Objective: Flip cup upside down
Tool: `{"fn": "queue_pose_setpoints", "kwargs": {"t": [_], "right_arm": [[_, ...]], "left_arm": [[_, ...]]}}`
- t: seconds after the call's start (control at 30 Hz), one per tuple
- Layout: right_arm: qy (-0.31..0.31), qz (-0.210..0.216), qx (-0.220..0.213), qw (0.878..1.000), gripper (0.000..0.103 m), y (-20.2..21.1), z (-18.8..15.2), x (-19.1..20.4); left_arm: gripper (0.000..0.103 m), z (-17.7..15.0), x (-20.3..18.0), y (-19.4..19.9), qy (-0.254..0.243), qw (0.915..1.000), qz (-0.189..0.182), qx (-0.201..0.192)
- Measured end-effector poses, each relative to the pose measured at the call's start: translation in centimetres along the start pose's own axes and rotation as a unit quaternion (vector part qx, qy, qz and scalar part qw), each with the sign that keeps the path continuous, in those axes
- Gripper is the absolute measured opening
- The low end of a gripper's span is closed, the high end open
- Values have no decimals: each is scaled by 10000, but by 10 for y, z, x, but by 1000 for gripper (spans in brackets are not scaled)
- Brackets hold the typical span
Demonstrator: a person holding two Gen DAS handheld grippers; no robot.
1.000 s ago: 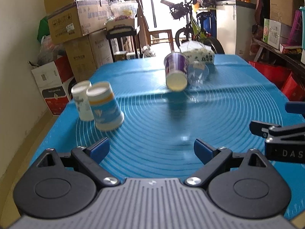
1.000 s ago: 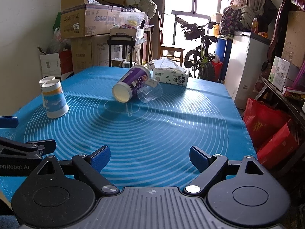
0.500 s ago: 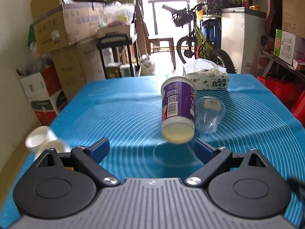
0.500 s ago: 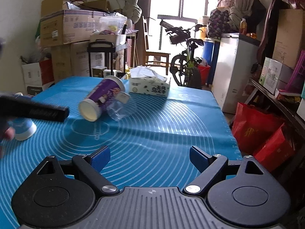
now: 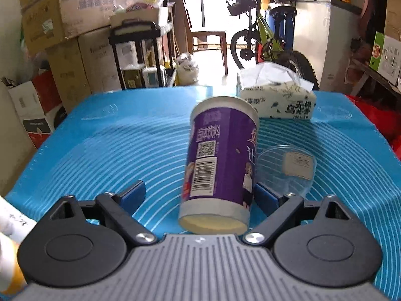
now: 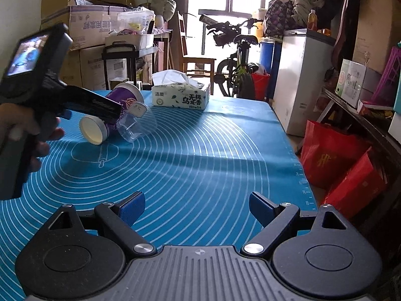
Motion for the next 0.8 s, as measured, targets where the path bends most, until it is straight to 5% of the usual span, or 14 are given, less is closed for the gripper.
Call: {"fn": "queue_pose_setpoints", "kwargs": {"t": [0.1, 0.5, 0.8], "right_arm": [[-14, -14, 21, 10000, 91, 0, -2, -2], [-38, -5, -46, 10000, 91, 14, 0, 3], [-18, 69, -128, 9999, 91, 37, -2, 12]], "left_arm": [[63, -1, -3, -6, -125, 9992, -326, 168], [63, -6, 5, 50, -252, 9987, -422, -150], [63, -72, 3, 107, -332, 9980, -531, 15]]}}
Point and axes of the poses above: each gripper's, at about its wrist camera, not at the fingertips, and y roughly against the way its jaws point, x to its left, z to its top, the point moved 4 cm from there along -y, roughly the way its jaws point, and after that the axes turned 8 degrees about x, right-handed, at the moved point
